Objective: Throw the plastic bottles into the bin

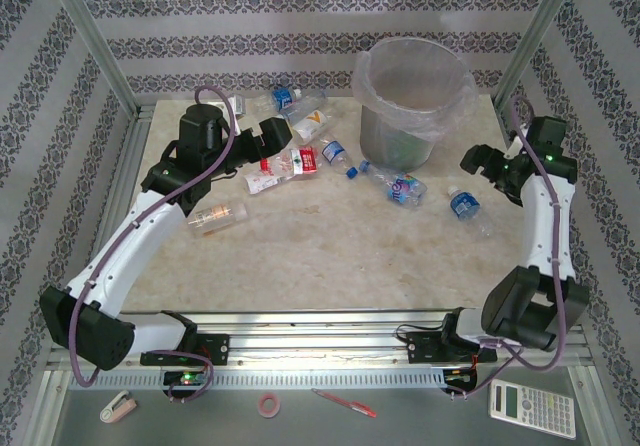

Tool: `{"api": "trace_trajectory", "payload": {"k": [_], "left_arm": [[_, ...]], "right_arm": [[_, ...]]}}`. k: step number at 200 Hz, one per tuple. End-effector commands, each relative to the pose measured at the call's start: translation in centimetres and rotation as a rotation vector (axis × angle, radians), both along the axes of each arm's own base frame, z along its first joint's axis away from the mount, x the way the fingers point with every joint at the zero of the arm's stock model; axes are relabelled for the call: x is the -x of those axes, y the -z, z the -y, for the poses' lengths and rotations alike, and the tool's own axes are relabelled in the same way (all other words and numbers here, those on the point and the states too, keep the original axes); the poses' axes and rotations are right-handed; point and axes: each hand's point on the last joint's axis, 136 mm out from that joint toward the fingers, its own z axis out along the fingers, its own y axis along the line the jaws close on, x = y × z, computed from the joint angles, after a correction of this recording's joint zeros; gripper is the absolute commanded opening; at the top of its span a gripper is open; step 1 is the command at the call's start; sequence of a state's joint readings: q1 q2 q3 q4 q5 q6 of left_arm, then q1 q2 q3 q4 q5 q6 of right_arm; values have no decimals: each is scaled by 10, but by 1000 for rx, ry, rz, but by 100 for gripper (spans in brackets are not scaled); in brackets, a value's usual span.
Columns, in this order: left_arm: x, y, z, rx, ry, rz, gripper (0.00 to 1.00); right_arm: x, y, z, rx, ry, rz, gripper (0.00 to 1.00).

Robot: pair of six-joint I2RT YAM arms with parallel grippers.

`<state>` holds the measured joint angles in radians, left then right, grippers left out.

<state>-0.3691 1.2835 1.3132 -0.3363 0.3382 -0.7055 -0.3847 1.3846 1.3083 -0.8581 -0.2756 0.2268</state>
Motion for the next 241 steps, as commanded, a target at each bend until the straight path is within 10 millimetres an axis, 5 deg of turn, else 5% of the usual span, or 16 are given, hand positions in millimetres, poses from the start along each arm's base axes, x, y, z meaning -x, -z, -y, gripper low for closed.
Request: {"api": "trace_trajectory", "payload": {"k": [1,93,184,241], "left_arm": [[7,-16,-7,-30,-1,46,100],[11,-19,-12,-53,-14,45,100],[9,-15,-13,-43,-30,38,100],[7,-13,-13,-37,-39,35,100]], "right_arm": [[10,23,10,2,7,-98,98],[13,89,45,-19,37,-299,98],[6,128,40,-107,7,-377,98],[7,142,14,-141,-49,-418,95]]}}
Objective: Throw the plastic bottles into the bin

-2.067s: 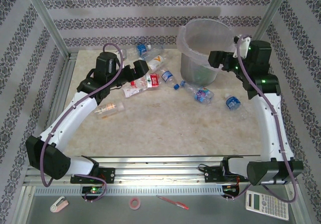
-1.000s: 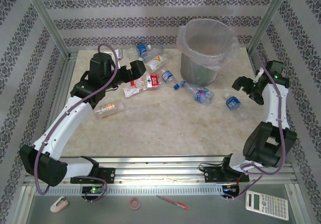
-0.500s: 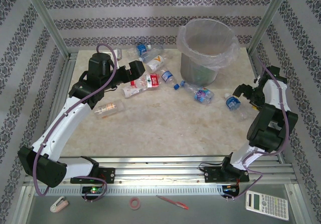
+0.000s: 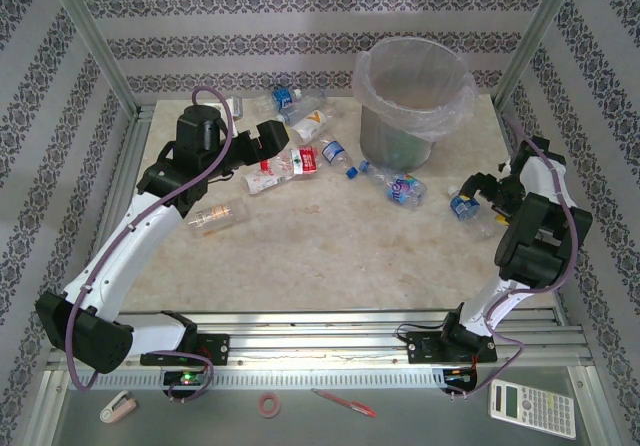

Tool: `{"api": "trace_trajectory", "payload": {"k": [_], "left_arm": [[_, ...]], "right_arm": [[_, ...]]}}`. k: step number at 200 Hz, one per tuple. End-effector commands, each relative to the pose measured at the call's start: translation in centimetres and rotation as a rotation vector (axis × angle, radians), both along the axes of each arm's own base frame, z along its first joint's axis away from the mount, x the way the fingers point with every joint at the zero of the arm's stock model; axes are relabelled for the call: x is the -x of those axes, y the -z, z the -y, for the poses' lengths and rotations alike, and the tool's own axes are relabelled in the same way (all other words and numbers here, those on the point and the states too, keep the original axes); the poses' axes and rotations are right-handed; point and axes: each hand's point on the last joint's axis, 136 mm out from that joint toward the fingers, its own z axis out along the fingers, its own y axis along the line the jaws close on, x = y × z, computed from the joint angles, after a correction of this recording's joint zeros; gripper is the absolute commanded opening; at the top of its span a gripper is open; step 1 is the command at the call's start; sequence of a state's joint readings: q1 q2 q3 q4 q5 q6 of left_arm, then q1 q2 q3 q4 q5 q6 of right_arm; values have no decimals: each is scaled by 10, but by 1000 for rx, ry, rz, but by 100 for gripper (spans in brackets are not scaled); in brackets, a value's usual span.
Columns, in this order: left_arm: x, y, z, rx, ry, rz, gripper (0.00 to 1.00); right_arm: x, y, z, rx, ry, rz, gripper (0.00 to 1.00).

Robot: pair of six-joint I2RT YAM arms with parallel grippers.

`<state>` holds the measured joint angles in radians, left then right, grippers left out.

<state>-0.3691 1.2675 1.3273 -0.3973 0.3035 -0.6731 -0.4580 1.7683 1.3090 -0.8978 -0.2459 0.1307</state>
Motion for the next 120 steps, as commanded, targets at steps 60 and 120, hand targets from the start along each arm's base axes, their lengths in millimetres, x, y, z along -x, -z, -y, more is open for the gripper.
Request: {"api": "trace_trajectory", "payload": {"k": [60,120], "left_arm": [[5,-12,-8,12,-28,39,100],[9,-10,-10,8,-32,36,100]], "right_arm": [[4,30,-38,-61,-71,-94,90],[8,41,-44,-69,-59,-142,72]]}}
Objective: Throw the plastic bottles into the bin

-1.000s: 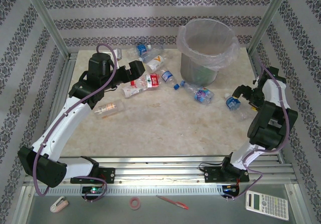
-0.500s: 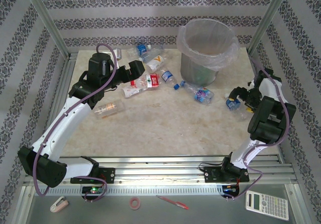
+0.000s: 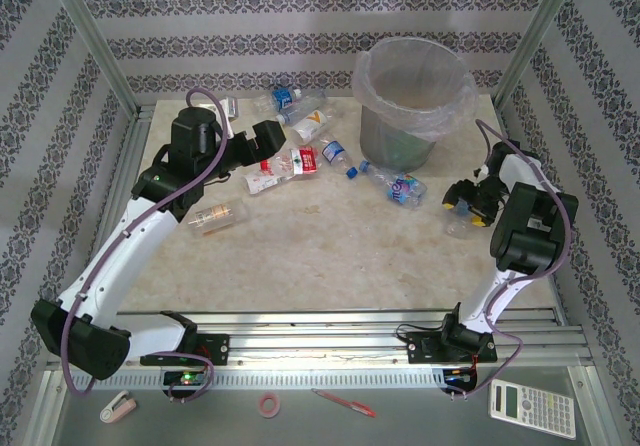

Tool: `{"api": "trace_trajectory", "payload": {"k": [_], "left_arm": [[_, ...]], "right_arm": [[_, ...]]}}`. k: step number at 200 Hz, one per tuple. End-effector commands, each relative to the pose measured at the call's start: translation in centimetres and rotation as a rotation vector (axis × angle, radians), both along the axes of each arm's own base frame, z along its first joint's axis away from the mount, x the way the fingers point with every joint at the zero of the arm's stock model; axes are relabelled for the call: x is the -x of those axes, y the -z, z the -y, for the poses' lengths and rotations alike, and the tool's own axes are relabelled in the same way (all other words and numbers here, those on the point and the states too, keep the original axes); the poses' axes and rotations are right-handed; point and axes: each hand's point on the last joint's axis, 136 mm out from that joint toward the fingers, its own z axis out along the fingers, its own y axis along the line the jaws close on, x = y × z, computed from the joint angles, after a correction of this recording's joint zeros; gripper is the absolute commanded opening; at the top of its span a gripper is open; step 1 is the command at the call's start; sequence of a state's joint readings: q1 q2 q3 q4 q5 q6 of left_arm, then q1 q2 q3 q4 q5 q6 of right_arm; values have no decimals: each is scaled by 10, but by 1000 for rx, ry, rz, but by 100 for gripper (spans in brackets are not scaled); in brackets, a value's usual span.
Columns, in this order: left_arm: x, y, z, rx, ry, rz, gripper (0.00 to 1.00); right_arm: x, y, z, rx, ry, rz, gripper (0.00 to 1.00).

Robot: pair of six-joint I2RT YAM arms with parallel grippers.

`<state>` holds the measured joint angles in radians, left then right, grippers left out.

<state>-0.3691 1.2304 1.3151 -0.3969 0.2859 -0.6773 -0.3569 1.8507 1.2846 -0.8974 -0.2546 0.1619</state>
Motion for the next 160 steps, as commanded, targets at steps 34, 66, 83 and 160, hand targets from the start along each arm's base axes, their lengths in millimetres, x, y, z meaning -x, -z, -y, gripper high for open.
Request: {"api": "trace_trajectory", "payload": {"k": [34,66,83,160], "left_arm": [[2,-3,-4,4,-12,17,100],[2,-4,-4,1,-9,21,100],[2,-3,-3,-3,-7,23,100],[-10,-2,7,-8,29,21,100]], "right_arm": [[9,6,-8,-30,22,-36,62],[4,-18,-7,-17,36,25,56],[-5,-42,-10,-24,44,107,55],[-32,-214,-16,35,71,648,44]]}}
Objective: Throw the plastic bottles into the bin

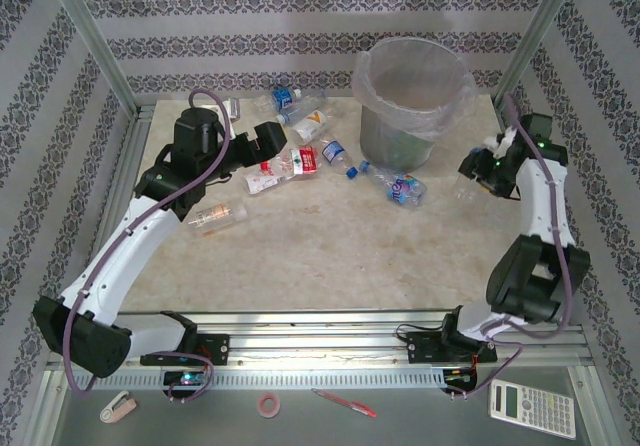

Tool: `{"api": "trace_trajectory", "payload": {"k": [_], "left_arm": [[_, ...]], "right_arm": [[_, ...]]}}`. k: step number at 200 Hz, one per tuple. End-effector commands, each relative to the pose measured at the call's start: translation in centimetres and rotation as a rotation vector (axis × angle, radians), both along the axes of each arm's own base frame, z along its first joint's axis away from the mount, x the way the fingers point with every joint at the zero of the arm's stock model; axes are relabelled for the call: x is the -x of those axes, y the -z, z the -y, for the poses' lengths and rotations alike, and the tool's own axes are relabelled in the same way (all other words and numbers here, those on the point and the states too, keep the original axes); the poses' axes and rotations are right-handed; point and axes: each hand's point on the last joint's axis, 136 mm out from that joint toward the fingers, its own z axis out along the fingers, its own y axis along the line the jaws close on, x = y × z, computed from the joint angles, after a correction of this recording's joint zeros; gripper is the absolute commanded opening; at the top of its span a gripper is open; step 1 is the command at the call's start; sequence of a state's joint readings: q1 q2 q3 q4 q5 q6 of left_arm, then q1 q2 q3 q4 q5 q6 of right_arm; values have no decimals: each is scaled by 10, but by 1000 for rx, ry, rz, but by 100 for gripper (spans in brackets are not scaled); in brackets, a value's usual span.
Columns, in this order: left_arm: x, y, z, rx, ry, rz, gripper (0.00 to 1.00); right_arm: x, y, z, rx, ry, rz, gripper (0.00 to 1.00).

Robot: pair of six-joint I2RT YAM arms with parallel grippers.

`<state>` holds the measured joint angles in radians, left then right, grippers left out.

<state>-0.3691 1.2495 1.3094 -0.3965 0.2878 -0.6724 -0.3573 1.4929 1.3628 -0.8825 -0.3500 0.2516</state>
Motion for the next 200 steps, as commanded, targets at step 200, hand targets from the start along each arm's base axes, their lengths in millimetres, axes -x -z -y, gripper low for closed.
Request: {"api": "trace_trajectory", "payload": {"k": [200], "left_arm": [[-19,-6,12,23,35,33,100]], "right_arm": [[102,-429,-51,191,45,1501,31]]}}
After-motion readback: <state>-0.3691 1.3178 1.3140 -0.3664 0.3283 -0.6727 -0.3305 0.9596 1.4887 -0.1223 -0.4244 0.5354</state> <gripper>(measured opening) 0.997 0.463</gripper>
